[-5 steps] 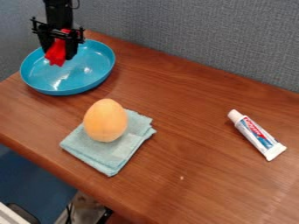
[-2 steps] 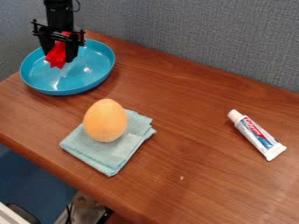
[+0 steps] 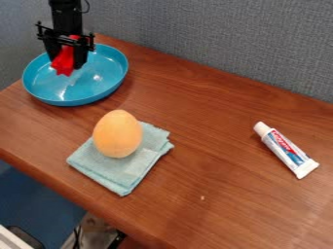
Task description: Put the red object on the blue plate
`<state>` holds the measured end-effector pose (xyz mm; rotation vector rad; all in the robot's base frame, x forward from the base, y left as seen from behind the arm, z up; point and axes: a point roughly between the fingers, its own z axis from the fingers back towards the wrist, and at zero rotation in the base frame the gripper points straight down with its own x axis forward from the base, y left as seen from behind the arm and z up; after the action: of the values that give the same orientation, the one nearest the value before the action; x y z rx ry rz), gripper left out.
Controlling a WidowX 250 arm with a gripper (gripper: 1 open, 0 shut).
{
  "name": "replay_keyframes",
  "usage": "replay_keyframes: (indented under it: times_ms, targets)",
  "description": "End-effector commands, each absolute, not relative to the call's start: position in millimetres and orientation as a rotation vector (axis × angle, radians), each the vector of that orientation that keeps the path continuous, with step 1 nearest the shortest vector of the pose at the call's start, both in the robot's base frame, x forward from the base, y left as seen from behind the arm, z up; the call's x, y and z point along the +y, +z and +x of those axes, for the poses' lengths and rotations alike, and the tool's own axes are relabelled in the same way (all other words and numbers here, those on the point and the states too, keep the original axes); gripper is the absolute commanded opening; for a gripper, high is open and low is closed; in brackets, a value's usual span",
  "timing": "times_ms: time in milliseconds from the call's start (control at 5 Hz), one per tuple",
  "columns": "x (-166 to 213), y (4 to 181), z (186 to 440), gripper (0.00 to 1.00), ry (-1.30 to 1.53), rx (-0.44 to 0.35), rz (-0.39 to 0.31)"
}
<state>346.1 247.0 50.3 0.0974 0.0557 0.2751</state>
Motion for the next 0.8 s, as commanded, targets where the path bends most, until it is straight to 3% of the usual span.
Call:
replay_keyframes:
  times_ms: [0, 600]
  targets:
    - [246.6, 73.4, 349.6, 0.00, 0.271, 0.001, 0.121]
    - [242.6, 81.7, 350.0, 0.00, 0.260, -0.020, 0.113]
